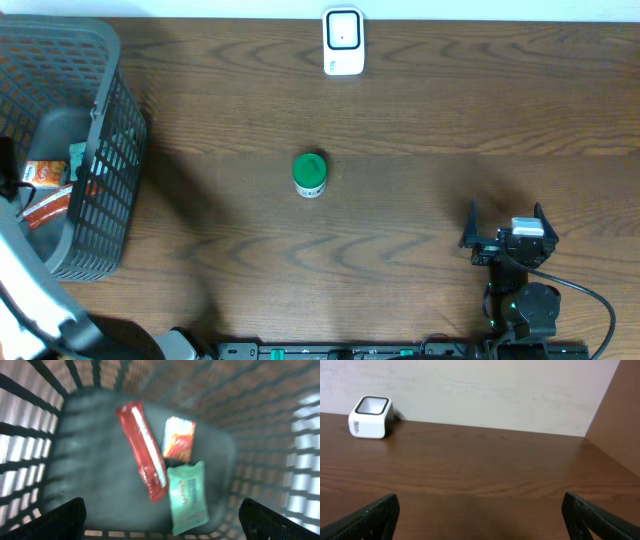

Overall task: Scan the item barcode
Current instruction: 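Reach the left gripper into the basket and grasp the orange snack bar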

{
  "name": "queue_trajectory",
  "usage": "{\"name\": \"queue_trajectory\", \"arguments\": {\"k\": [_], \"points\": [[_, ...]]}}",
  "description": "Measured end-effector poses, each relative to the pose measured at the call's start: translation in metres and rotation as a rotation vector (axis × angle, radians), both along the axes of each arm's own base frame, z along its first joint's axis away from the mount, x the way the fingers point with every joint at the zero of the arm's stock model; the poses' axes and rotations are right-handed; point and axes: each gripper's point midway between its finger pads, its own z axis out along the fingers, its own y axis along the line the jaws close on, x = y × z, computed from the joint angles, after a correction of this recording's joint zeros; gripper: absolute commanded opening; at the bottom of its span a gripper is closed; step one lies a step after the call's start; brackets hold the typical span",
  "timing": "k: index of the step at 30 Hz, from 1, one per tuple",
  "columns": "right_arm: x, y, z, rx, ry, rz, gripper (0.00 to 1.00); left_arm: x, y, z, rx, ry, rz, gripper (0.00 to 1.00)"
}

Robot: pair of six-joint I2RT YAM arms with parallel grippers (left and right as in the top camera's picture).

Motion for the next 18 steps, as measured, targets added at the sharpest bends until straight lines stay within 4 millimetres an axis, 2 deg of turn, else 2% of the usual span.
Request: {"name": "queue_trajectory", "arguments": {"k": [6,13,18], "points": [[0.0,0.0,0.0,0.0,0.0,0.0,0.99,0.019,0.004,-0.067,-0.153,0.097,-0.028,0.98],[0.0,0.0,0.0,0.0,0.0,0.0,0.99,0.025,0.006,-0.139,-0.286,0.216,-0.025,0.98],[0.0,0.0,0.0,0.0,0.0,0.0,0.99,0.027,0.007,-0.172,-0.334,0.259,-0.024,0.98]]}}
